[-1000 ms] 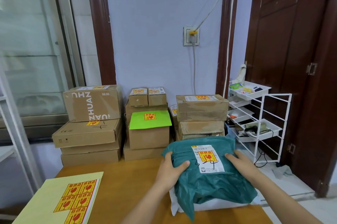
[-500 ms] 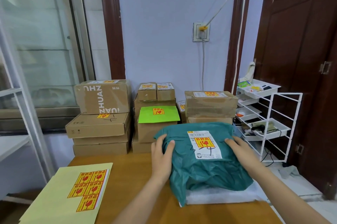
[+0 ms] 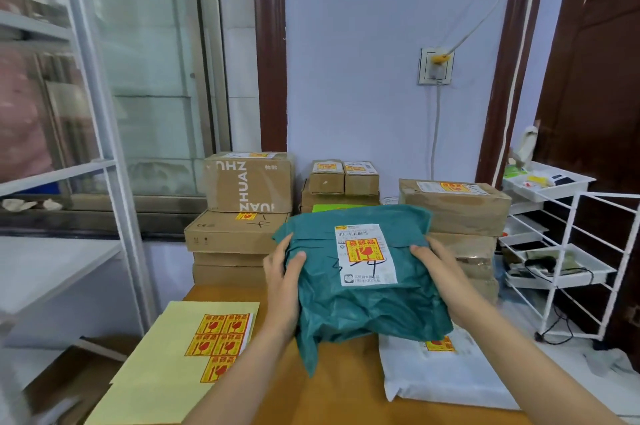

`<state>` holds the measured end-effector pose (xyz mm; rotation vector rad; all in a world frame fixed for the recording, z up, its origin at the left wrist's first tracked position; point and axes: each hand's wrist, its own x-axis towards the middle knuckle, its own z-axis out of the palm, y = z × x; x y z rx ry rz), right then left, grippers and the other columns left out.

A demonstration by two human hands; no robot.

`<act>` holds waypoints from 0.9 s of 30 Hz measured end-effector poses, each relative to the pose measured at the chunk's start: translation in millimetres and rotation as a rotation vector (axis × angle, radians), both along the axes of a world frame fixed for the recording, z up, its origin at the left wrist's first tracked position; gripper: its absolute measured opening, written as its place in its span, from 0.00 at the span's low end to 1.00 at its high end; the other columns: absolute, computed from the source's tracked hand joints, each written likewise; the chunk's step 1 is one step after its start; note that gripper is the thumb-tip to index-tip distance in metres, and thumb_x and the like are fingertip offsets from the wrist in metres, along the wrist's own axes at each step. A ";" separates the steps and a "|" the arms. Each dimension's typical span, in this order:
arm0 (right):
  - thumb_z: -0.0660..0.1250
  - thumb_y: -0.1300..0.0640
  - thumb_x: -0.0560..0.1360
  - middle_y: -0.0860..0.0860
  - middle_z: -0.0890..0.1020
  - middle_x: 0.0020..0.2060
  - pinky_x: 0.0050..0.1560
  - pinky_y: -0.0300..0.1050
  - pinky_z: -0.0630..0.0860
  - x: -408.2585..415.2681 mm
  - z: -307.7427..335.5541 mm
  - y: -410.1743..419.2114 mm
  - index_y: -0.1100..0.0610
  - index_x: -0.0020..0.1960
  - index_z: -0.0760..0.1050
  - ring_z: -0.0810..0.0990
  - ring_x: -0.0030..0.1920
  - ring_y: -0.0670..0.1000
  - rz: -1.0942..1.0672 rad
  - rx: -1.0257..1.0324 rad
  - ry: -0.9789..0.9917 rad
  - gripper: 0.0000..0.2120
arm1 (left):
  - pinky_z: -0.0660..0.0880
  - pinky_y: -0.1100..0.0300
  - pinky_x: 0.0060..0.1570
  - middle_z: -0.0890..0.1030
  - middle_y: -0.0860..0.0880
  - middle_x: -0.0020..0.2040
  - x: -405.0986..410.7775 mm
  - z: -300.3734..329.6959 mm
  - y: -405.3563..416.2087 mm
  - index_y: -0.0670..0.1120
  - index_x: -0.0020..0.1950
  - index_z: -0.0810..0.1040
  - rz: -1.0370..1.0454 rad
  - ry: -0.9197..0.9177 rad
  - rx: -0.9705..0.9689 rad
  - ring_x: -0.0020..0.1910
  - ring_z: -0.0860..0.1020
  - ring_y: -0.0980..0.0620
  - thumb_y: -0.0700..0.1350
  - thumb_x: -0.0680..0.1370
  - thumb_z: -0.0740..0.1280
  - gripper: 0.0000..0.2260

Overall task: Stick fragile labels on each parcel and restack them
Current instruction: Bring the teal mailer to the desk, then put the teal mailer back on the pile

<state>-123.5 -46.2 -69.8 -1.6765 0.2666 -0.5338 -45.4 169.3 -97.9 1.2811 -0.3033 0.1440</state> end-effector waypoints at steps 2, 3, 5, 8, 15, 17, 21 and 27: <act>0.64 0.47 0.77 0.52 0.70 0.63 0.64 0.56 0.72 8.6 2.2 10.4 0.46 0.60 0.74 0.75 0.60 0.52 0.046 0.011 -0.022 0.13 | 0.69 0.56 0.58 0.67 0.53 0.60 4.6 6.5 12.4 0.58 0.64 0.71 0.014 0.009 0.004 0.59 0.71 0.56 0.45 0.80 0.63 0.14; 0.64 0.48 0.77 0.51 0.69 0.64 0.63 0.54 0.72 13.3 3.7 15.4 0.47 0.62 0.73 0.74 0.60 0.51 0.056 0.013 -0.029 0.13 | 0.69 0.55 0.60 0.66 0.52 0.62 8.5 9.0 18.5 0.58 0.64 0.71 0.021 0.008 0.010 0.61 0.70 0.54 0.46 0.79 0.63 0.15; 0.62 0.50 0.79 0.48 0.66 0.63 0.61 0.50 0.71 20.1 8.3 26.9 0.48 0.65 0.70 0.72 0.60 0.50 0.075 0.033 -0.028 0.15 | 0.69 0.51 0.65 0.67 0.52 0.66 13.3 16.8 31.4 0.59 0.64 0.73 0.007 0.006 -0.014 0.64 0.70 0.52 0.52 0.75 0.68 0.17; 0.64 0.48 0.77 0.49 0.67 0.62 0.63 0.53 0.72 30.9 16.5 44.1 0.43 0.63 0.69 0.73 0.60 0.51 0.125 0.054 -0.028 0.15 | 0.71 0.45 0.65 0.73 0.49 0.68 26.7 23.1 47.4 0.59 0.66 0.73 -0.083 0.020 -0.098 0.65 0.74 0.47 0.56 0.70 0.70 0.24; 0.62 0.51 0.79 0.48 0.65 0.62 0.61 0.47 0.70 57.7 30.5 72.2 0.45 0.69 0.65 0.70 0.62 0.49 0.154 0.052 -0.087 0.19 | 0.72 0.46 0.62 0.76 0.48 0.65 54.2 48.6 71.9 0.55 0.70 0.70 -0.068 0.047 -0.211 0.62 0.76 0.46 0.50 0.81 0.58 0.17; 0.62 0.51 0.79 0.48 0.65 0.62 0.60 0.47 0.72 65.9 33.1 78.7 0.47 0.72 0.65 0.71 0.61 0.49 0.160 0.064 -0.099 0.22 | 0.75 0.49 0.58 0.76 0.48 0.64 62.9 55.6 79.7 0.53 0.70 0.69 -0.050 0.056 -0.210 0.59 0.78 0.48 0.48 0.82 0.57 0.16; 0.62 0.51 0.79 0.48 0.65 0.61 0.59 0.48 0.72 84.1 39.6 92.8 0.46 0.71 0.65 0.72 0.59 0.48 0.179 0.065 -0.111 0.21 | 0.74 0.62 0.45 0.73 0.48 0.62 83.1 68.8 93.8 0.50 0.72 0.65 0.039 0.045 -0.164 0.50 0.76 0.55 0.42 0.82 0.57 0.18; 0.63 0.50 0.78 0.50 0.65 0.61 0.66 0.57 0.69 117.5 47.2 109.1 0.47 0.72 0.64 0.69 0.63 0.52 0.179 0.053 -0.113 0.24 | 0.74 0.47 0.58 0.80 0.40 0.57 110.4 84.7 116.5 0.42 0.59 0.76 0.056 0.197 -0.139 0.52 0.80 0.42 0.51 0.80 0.62 0.14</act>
